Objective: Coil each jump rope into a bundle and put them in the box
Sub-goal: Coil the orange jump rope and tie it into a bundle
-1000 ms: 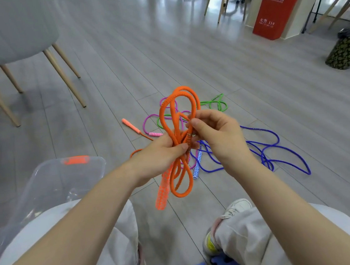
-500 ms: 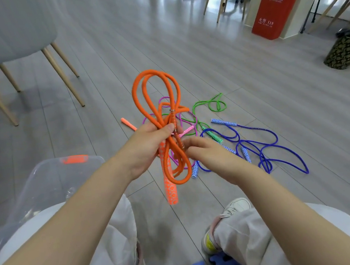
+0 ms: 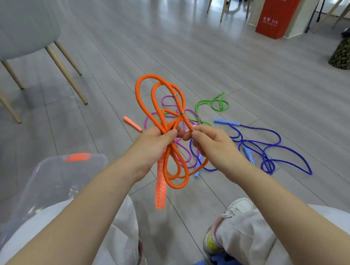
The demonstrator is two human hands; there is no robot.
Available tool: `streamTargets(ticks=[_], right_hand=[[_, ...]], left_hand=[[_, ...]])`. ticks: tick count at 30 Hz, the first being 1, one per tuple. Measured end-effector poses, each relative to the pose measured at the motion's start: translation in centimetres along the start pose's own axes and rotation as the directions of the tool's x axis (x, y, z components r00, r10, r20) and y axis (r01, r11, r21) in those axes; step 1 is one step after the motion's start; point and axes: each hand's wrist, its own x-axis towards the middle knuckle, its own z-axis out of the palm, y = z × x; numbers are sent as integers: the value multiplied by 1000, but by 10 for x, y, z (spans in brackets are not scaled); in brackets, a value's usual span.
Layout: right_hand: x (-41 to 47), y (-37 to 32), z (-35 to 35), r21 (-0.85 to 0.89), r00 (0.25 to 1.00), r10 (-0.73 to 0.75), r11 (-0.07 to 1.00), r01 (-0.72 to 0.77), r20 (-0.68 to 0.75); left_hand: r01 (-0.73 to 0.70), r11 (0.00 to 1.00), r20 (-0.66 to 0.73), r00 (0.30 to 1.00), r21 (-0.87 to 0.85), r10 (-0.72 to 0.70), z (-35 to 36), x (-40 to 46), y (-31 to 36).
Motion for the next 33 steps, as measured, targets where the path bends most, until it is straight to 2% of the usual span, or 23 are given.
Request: streamTargets(ticks=[8,13,18,22,25,29,33], right_hand=[[0,3,1,-114,996,63,991,-70,-68],[-1,4,4,-229,1000,1,974,2,13],[-1,3,7,-192,995,-32,981,14,-94],[-5,6,11,-285,992,-123,951,123,15],[-6,8,11,-303,979,-196,931,204,55],[-2,8,6,-275,984,-168,945,178,59],[0,11,-15,-320,989,-130,936,145,66]], left_hand=[[-35,999,37,999,2,35,7,-4,5],[-44,999,49,998,-4,44,14,-5,2],[-36,999,125,992,39,31,20,-5,-4],[-28,996,89,995,-79,35,26,-7,-6],[-23,995,39,999,-102,27,24,-3,-7],[23,963,-39,999,-270,-35,16,4,-3],[56,865,-80,991,-499,-110,-6,12,6]])
